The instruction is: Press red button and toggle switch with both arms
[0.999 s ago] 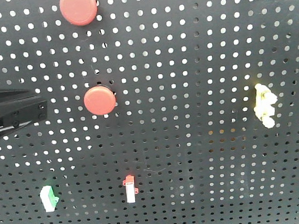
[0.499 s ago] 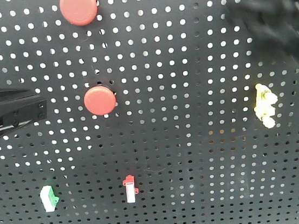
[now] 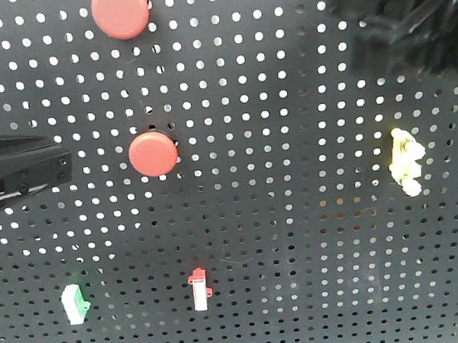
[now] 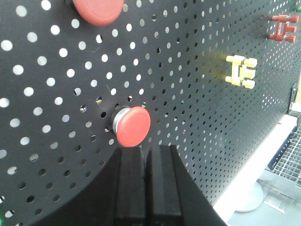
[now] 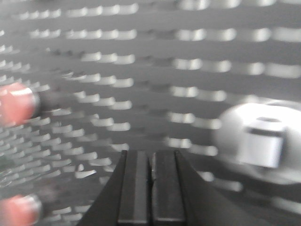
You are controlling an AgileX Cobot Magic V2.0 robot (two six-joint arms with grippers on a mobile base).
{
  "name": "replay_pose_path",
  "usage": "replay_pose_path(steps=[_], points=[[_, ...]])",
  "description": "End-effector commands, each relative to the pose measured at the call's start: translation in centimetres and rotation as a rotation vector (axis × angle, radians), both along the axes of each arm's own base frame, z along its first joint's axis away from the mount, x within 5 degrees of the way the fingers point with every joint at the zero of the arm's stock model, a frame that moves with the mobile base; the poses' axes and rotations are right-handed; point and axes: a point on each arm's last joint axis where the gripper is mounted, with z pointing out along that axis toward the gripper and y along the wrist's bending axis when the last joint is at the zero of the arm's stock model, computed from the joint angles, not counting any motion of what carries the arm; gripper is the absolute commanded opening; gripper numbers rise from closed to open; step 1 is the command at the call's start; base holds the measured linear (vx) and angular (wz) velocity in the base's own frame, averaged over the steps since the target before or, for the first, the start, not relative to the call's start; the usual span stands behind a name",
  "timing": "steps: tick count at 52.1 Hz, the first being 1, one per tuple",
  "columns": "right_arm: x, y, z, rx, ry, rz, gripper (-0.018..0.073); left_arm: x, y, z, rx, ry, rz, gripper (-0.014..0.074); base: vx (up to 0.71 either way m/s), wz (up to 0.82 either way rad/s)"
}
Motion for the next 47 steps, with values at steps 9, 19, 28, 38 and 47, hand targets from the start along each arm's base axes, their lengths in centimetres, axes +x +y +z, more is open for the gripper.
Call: replay_pose_path(steps=[9,19,28,38,47], points=[[-0.1,-3.0,1.8,0.082,-0.046,-0.122,-0.0004,-0.3,0.4,1.5,-0.082,-0.054,0.029,0.0001,0.00,0.00],[-0.4,-2.8,1.4,0.061,0.002,-0.095,-0.0004,-0.3,0.4,1.5,-0.082,-0.053,0.029,0.0001,0.00,0.00],[-1.7,-2.8,1.2,0.026,0.063,-0.061,-0.0004,-0.2,0.4,1.5,-0.081,-0.061,0.036,0.0001,0.00,0.00],[-4.1,-3.4,1.5,-0.017,0.085,-0.048,-0.0004,-0.2,0.4,1.5,-0.080,-0.060,0.036,0.0001,0.00,0.00],[-6.1,-4.7,-0.3,-0.078,0.112,-0.117,-0.0004,-0.3,0.4,1.2,-0.059,-0.029,0.034,0.0001,0.00,0.00]])
